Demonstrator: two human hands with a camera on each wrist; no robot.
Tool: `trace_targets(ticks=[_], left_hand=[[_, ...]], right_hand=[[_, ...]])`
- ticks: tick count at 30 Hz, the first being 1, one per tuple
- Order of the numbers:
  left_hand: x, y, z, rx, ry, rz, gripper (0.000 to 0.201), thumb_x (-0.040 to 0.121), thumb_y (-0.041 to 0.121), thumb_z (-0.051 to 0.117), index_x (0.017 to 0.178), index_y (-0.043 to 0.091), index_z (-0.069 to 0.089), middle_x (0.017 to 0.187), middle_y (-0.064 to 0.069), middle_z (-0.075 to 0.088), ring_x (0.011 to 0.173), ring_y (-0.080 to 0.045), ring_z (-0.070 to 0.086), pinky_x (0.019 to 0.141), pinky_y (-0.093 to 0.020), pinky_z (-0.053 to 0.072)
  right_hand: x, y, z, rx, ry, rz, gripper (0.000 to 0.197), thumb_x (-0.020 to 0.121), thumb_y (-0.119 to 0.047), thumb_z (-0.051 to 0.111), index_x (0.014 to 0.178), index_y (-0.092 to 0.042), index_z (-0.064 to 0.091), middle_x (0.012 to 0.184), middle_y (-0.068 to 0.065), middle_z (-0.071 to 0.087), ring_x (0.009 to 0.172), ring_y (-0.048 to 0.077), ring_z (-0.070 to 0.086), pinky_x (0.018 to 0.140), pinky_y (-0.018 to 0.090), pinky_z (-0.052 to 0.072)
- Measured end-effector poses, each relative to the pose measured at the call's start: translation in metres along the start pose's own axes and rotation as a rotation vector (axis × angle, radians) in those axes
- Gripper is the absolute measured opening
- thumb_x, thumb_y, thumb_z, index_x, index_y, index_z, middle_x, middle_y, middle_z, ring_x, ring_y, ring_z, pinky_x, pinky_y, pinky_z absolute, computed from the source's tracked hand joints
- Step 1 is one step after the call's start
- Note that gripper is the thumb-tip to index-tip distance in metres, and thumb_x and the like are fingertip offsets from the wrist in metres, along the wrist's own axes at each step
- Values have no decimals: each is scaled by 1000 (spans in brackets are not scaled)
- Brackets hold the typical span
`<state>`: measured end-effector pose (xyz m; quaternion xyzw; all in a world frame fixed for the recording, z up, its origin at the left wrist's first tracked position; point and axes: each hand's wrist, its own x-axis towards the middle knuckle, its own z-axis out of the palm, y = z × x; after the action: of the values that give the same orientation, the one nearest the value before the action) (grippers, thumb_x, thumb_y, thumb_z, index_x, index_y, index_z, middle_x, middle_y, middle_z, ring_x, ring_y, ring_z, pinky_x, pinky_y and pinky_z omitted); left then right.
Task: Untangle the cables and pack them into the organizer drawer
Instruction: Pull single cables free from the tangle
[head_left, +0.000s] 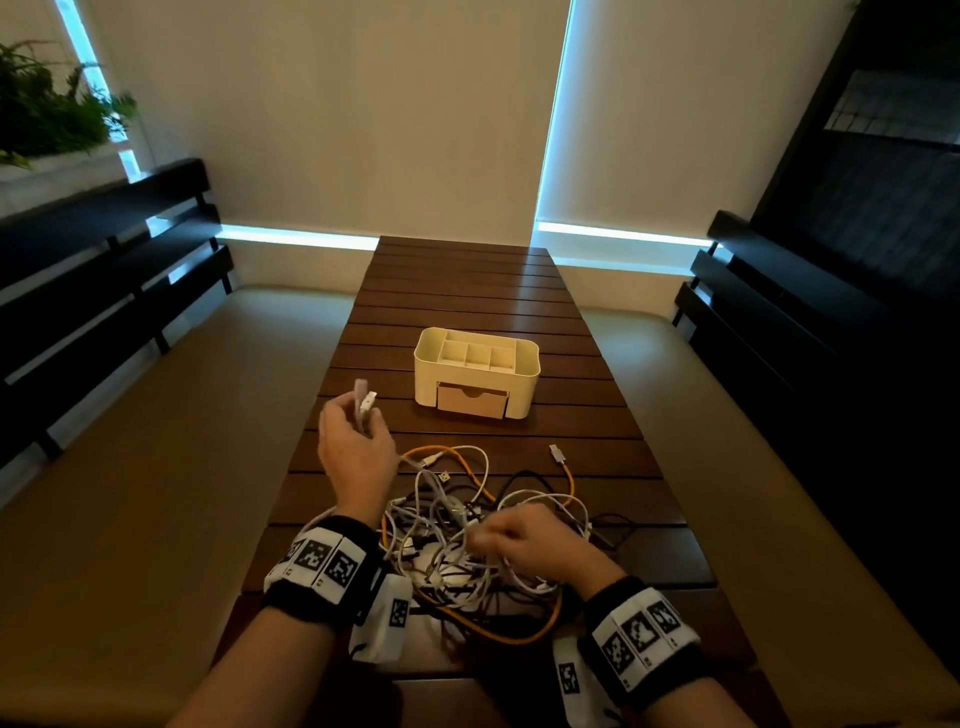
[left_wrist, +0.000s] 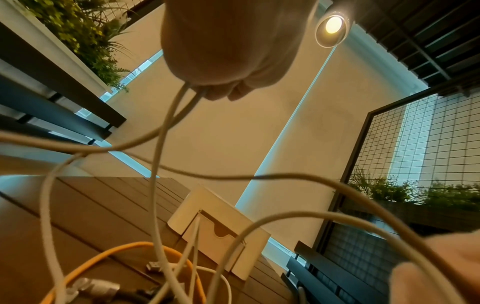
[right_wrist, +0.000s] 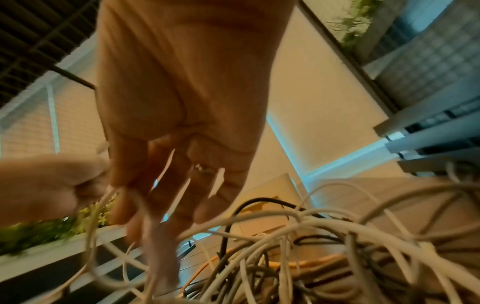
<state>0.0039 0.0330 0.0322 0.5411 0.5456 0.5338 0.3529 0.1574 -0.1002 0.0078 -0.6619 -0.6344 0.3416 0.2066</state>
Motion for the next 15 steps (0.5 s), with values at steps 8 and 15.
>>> trace_targets(ticks=[8, 15], left_hand=[[-21, -11, 2, 10, -262, 50, 50, 96, 44, 43, 69, 5, 60, 52, 1, 43, 49, -11, 36, 46, -22, 30], [-33, -14, 9, -36, -433, -1, 51, 93, 50, 37, 69, 6, 48, 66, -6, 57, 49, -13, 36, 42, -17, 30]], right_hand=[[14, 3, -28, -153, 476, 256, 53, 99, -36, 38, 72, 0, 67, 75, 12, 65, 74, 24, 62, 78, 36, 50], [35, 41, -21, -341, 307, 590, 37, 98, -33, 39, 129, -15, 46, 130, 6, 53, 124, 25, 46, 104, 42, 29]])
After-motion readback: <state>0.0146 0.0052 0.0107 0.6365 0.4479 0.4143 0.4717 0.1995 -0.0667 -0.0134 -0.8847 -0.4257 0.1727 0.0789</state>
